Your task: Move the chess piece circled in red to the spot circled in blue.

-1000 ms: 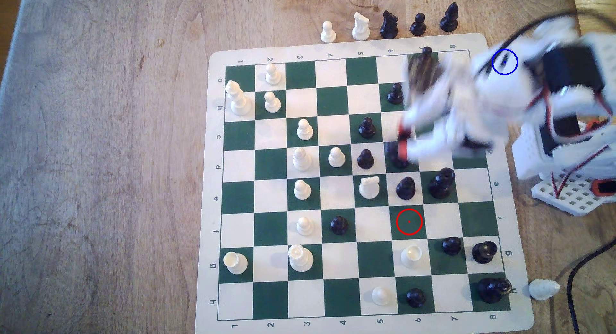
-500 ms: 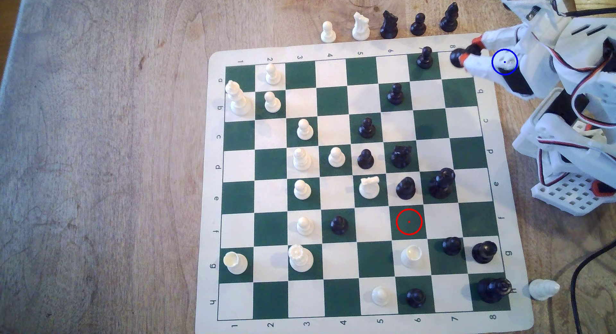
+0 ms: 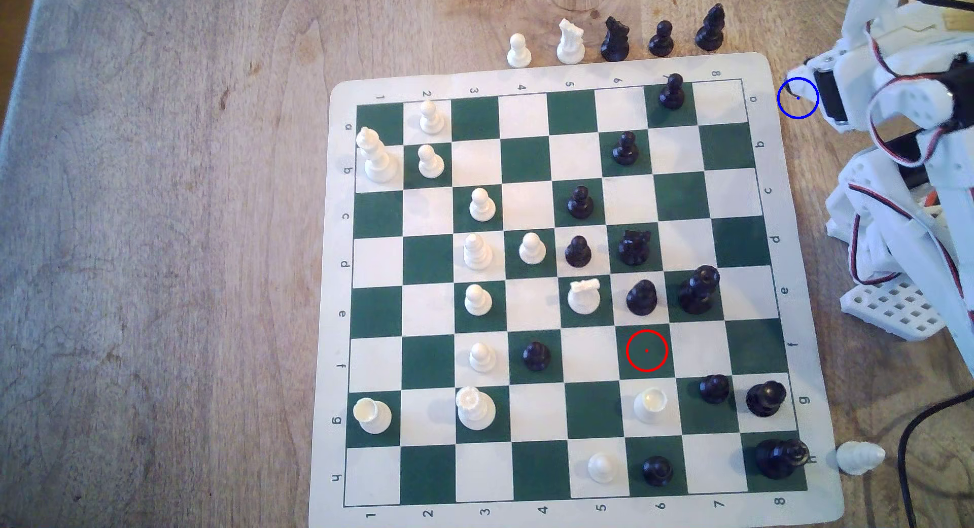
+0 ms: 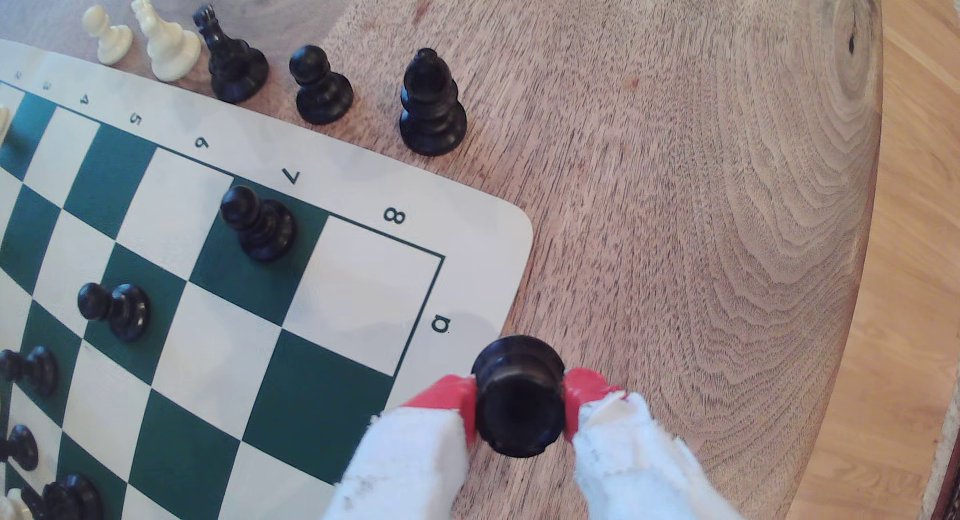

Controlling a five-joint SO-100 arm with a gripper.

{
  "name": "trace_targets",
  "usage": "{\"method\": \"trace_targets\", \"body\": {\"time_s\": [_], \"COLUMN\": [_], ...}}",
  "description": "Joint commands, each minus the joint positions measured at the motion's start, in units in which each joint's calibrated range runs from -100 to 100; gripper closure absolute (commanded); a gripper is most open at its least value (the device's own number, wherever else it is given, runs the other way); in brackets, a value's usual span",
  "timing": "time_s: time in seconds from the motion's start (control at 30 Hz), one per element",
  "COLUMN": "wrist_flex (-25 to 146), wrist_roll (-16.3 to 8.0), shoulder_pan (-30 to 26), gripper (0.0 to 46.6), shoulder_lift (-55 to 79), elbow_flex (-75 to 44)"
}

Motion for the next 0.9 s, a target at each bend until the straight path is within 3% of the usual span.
{"method": "trace_targets", "body": {"time_s": [0.0, 0.23, 0.87], "wrist_flex": [-3.77, -8.77, -17.61], "wrist_roll": [0.39, 0.88, 0.44], "shoulder_pan": [1.84, 3.64, 1.69], "gripper": [46.4, 46.4, 46.4], "shoulder_lift": [4.53, 10.98, 23.46], "elbow_flex": [-0.42, -0.24, -0.24]}}
